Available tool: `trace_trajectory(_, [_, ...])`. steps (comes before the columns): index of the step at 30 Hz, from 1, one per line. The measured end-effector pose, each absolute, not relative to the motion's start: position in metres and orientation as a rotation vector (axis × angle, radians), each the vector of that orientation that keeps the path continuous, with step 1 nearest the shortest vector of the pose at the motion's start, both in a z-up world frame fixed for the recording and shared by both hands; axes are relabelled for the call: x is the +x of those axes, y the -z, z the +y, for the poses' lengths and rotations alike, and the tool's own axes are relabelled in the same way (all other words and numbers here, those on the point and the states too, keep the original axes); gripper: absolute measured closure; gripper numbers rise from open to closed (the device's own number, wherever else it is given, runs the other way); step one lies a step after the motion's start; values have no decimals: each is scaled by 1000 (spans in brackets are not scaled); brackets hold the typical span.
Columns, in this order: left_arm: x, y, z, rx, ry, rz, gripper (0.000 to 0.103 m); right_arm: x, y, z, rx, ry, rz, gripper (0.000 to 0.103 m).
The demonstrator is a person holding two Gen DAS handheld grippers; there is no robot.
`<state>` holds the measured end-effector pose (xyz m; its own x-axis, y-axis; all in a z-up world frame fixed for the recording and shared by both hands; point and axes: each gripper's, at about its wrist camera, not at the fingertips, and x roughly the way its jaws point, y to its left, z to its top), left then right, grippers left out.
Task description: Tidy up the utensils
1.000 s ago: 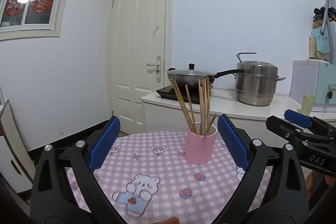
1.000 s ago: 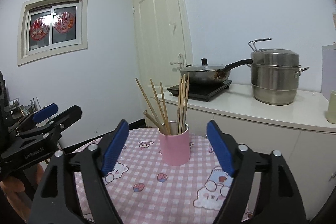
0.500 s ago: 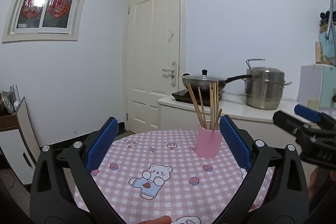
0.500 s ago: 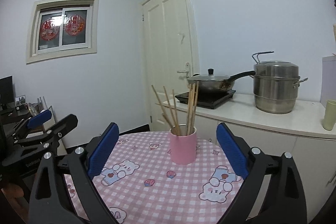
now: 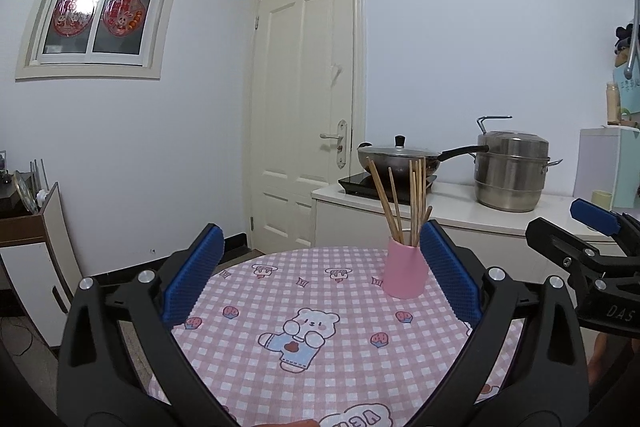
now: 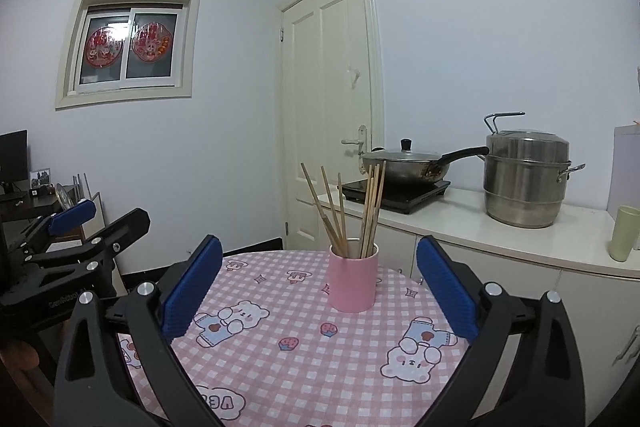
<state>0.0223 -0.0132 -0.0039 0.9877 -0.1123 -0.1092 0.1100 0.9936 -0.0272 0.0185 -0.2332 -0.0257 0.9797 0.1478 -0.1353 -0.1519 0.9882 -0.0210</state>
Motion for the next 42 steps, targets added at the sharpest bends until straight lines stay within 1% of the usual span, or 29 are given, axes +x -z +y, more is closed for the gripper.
trace_trajectory(42, [17, 9, -18, -6, 105, 103, 7, 15, 30, -229, -33, -145, 150, 8])
